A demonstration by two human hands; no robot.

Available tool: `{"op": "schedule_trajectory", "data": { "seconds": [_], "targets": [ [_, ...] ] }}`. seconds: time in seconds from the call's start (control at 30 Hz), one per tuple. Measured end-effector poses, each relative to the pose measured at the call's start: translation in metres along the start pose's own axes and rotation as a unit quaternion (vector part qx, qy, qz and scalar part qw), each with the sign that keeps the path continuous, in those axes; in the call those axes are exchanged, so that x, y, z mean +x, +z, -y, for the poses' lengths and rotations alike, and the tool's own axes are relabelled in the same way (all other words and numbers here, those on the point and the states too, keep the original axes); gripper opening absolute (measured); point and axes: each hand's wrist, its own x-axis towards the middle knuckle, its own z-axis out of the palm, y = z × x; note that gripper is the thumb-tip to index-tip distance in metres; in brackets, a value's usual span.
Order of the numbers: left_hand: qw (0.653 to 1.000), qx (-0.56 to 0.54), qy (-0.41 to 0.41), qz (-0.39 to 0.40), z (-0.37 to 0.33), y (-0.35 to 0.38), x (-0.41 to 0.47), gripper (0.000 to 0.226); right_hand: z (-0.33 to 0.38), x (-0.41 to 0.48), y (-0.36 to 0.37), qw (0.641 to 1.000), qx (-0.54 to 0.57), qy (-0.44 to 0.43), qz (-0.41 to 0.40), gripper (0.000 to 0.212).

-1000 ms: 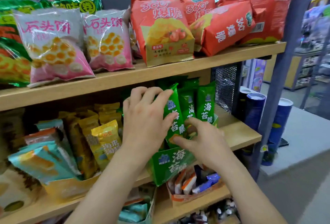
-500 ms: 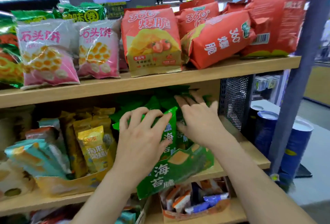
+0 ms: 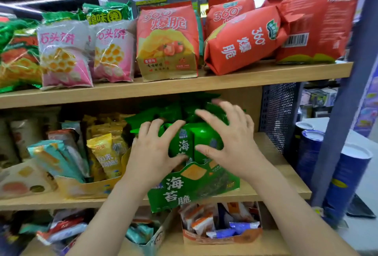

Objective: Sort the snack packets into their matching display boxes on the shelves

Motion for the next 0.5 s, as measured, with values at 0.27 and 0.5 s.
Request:
{"op": "schedule_trajectory", "data": {
  "seconds": [0.27, 0.5],
  "targets": [
    [0.965, -0.146, -0.100, -0.193, -0.004, 0.002, -0.063, 0.081, 0.002, -0.019, 0.022, 0.905, 0.316, 0.280, -0.057, 0.125],
    [0.946, -0.270, -0.167, -0.067, -0.016, 0.027, -0.086, 0.102, -0.011, -0.024, 0.023, 0.926, 0.263, 0.269, 0.030, 0.097]
  ]
}}
